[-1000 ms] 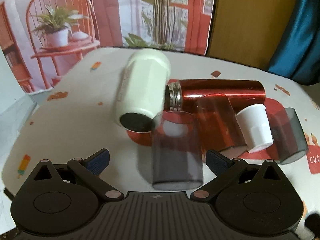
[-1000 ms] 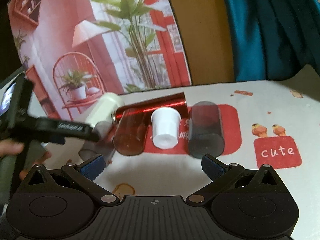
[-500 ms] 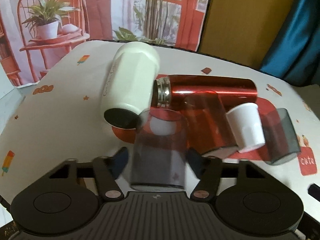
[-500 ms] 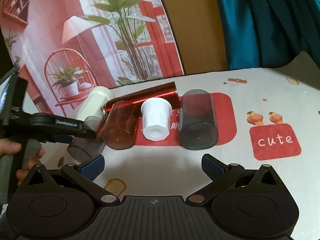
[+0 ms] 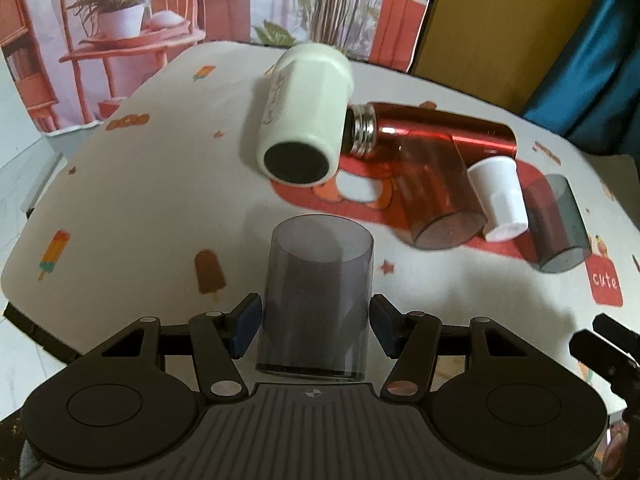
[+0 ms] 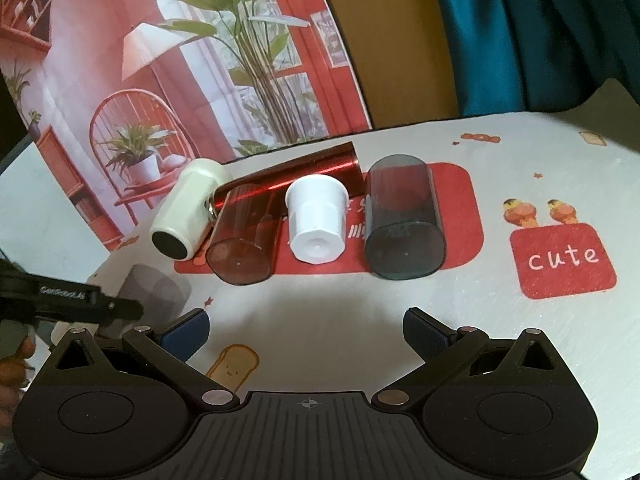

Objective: Flip cup upright
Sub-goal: 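Lift the grey cup with the left tool and rotate it toward the right tool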

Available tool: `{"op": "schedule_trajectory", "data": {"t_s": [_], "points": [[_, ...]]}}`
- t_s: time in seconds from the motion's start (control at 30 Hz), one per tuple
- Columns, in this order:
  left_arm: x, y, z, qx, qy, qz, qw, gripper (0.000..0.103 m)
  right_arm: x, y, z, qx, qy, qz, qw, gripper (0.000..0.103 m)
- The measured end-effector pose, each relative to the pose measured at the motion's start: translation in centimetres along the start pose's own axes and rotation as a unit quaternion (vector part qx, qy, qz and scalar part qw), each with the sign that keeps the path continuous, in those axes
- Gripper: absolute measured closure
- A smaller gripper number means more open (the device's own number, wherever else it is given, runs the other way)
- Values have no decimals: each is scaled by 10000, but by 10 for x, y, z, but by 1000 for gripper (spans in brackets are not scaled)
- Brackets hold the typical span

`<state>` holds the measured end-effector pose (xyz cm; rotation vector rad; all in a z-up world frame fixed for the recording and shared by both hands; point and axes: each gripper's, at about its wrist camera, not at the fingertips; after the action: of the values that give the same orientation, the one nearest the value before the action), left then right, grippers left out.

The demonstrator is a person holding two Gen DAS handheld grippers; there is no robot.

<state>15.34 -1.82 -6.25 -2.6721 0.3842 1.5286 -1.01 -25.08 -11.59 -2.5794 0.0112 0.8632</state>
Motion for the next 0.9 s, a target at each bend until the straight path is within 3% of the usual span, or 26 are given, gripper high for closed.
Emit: {"op": "schedule_trajectory", "data": {"t_s": [0.17,0.23,0.53,0.6,0.7,0.9], "points": [[1,5,-9,145,13,-38,9999,23,2,1,0,3,-44,-5,10000,0],[4,11,-15,261,61,9,9996,21,2,2,0,-1,-45,25,10000,0],[23,18,-19,418,-71,-179,9989,27,0,6,1,63,-21,136,9999,0],[22,11,-15,318,-145,-129,9993,34,2,6,1,70,-72,134,9999,0],[19,-3,-11,83,-104,-22,9999,34,5,1,3,-22,-150,105,9998,0],[16,-30,-10,-316,76,-275,9991,35,6,-8,5,-184,-232,142,9995,0]]}}
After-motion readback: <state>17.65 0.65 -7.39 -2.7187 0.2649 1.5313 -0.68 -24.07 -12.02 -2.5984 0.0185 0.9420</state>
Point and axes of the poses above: each gripper's, at about its wrist camera, not at the fingertips, and x roughly the way its jaws point, y to its right, z to its underside
